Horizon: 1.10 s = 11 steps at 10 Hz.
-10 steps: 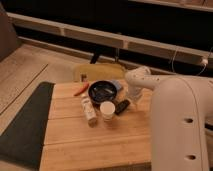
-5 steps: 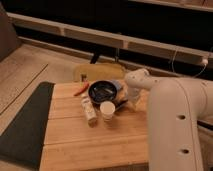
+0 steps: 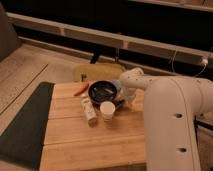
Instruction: Place the eraser in the ceramic cup
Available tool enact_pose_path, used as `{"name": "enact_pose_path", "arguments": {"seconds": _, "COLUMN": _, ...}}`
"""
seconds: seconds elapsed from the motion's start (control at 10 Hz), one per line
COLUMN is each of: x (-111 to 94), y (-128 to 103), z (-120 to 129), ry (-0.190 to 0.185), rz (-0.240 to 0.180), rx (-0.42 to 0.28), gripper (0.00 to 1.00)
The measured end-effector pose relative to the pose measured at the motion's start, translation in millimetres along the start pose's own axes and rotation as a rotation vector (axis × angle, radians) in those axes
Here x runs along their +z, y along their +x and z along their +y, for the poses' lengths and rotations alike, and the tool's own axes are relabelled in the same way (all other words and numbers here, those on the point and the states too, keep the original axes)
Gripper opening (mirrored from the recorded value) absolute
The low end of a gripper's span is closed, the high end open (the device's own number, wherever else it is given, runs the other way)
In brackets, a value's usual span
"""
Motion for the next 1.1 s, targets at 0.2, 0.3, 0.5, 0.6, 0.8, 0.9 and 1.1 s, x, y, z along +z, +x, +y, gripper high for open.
{"name": "enact_pose_path", "arguments": {"seconds": 0.2, "x": -4, "y": -1, "z": -4, "ry": -0.012, "rz": 0.003, "rx": 0.012, "gripper": 0.17}}
{"name": "enact_pose_path", "arguments": {"seconds": 0.3, "x": -5, "y": -2, "z": -8, "ry": -0.014, "rz": 0.007, "rx": 0.024, "gripper": 0.09}}
{"name": "enact_pose_path", "arguments": {"seconds": 0.5, "x": -14, "y": -8, "z": -21, "ry": -0.022, "rz": 0.003, "rx": 0.059, "gripper": 0.00}}
{"name": "enact_pose_path", "arguments": {"seconds": 0.6, "x": -28, "y": -19, "z": -30, "ry": -0.019, "rz": -0.032, "rx": 0.073, "gripper": 0.00}}
{"name": "enact_pose_path", "arguments": {"seconds": 0.8, "x": -80, "y": -45, "z": -48, "ry": -0.027, "rz": -0.151, "rx": 0.083, "gripper": 0.00}}
{"name": "enact_pose_path", "arguments": {"seconds": 0.9, "x": -102, "y": -50, "z": -49, "ry": -0.038, "rz": -0.195, "rx": 0.075, "gripper": 0.00}}
{"name": "enact_pose_path", "arguments": {"seconds": 1.1, "x": -155, "y": -43, "z": -31, "ry": -0.086, "rz": -0.288, "rx": -0.002, "gripper": 0.00}}
